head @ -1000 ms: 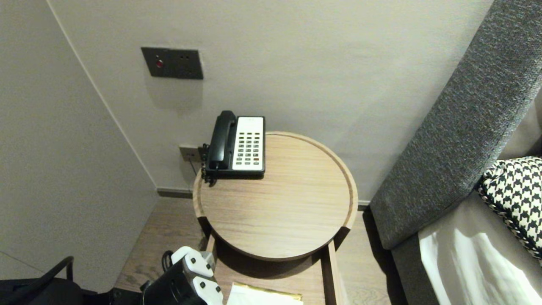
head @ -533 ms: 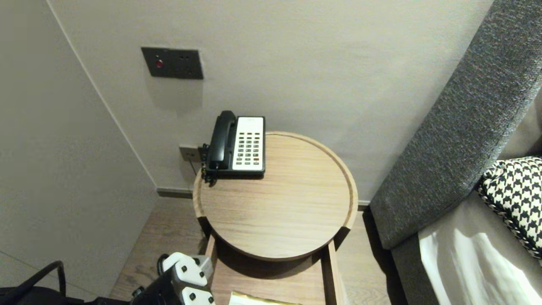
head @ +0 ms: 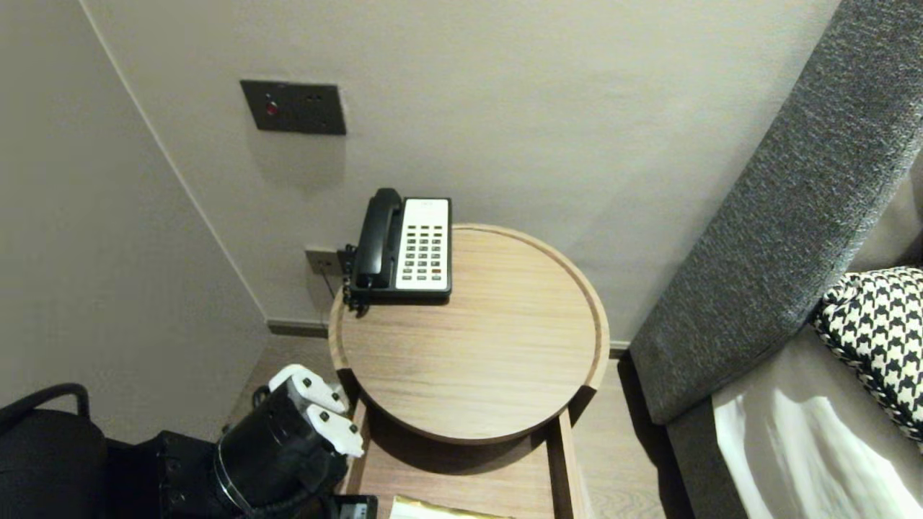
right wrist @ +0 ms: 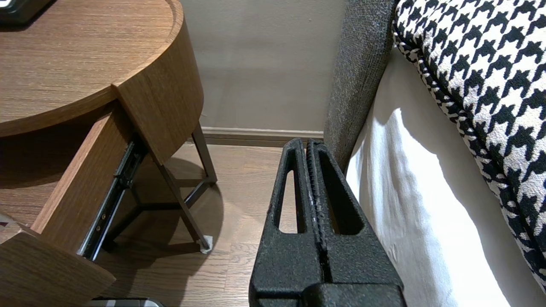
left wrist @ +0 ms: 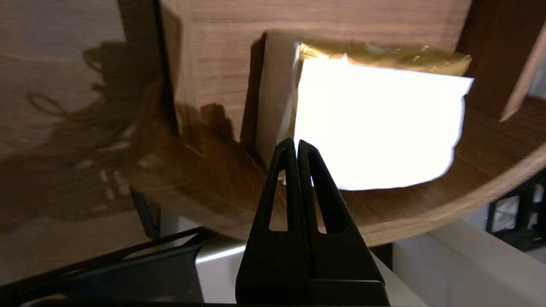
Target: Take the tissue out of the drawer one by one and place them on the table
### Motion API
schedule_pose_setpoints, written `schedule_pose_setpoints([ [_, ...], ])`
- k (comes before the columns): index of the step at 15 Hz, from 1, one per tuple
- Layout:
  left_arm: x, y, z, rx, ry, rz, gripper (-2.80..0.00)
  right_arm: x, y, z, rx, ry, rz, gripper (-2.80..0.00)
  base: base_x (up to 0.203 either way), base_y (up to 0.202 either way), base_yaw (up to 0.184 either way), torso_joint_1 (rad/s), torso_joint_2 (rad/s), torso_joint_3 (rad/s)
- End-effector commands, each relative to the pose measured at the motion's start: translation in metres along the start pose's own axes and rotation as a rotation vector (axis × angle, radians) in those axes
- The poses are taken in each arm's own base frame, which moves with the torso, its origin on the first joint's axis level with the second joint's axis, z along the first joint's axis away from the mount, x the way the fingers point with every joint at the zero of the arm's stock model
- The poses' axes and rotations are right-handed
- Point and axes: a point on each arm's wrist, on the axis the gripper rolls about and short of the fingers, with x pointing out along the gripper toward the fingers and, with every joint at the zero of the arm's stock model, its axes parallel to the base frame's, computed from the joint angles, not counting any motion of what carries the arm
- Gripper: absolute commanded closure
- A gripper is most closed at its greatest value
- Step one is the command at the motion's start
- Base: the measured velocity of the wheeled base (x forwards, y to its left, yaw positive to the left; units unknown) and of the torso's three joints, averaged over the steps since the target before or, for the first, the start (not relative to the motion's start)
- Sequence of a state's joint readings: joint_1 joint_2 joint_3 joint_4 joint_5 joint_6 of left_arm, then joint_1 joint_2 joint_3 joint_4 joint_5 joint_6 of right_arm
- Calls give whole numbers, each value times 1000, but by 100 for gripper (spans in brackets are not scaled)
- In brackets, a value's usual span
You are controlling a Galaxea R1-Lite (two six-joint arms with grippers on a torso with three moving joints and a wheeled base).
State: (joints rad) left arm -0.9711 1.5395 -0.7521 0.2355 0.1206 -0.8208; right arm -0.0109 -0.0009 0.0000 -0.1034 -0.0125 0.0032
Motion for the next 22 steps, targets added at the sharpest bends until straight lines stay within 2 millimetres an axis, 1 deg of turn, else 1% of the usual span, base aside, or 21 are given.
schedule_pose_setpoints([
  [1, -20, 0, 15, 20, -27, -5, 0, 2, 0, -11, -1, 38, -1, 0, 0, 0, 0, 0, 0, 0],
  [3, -23, -1, 20, 82, -32, -16, 0, 2, 0, -11, -1, 38, 0, 0, 0, 0, 0, 0, 0, 0],
  [5, -24, -2, 20, 172, 2, -62, 0, 2, 0, -11, -1, 38, -1, 0, 0, 0, 0, 0, 0, 0],
  [7, -19, -3, 19, 213, 33, -70, 0, 2, 0, -11, -1, 38, -1, 0, 0, 0, 0, 0, 0, 0],
  [8, -13, -3, 18, 238, 50, -57, -280, 2, 0, -11, -1, 38, 0, 0, 0, 0, 0, 0, 0, 0],
  [10, -2, -4, 18, 321, 84, -50, -280, 2, 0, -11, -1, 38, -1, 0, 0, 0, 0, 0, 0, 0],
  [13, 8, -4, 17, 482, 112, -81, -280, 2, 0, -11, -1, 38, -1, 0, 0, 0, 0, 0, 0, 0],
  [16, 19, -4, 25, 626, 71, -131, -280, 2, 0, -11, -1, 38, -1, 0, 0, 0, 0, 0, 0, 0],
  [19, 24, 2, 25, 746, 70, -192, -280, 2, 0, -11, -1, 38, -1, 0, 0, 0, 0, 0, 0, 0],
  [22, 44, 6, 30, 886, 25, -243, -280, 2, 0, -11, -1, 38, -1, 0, 0, 0, 0, 0, 0, 0],
])
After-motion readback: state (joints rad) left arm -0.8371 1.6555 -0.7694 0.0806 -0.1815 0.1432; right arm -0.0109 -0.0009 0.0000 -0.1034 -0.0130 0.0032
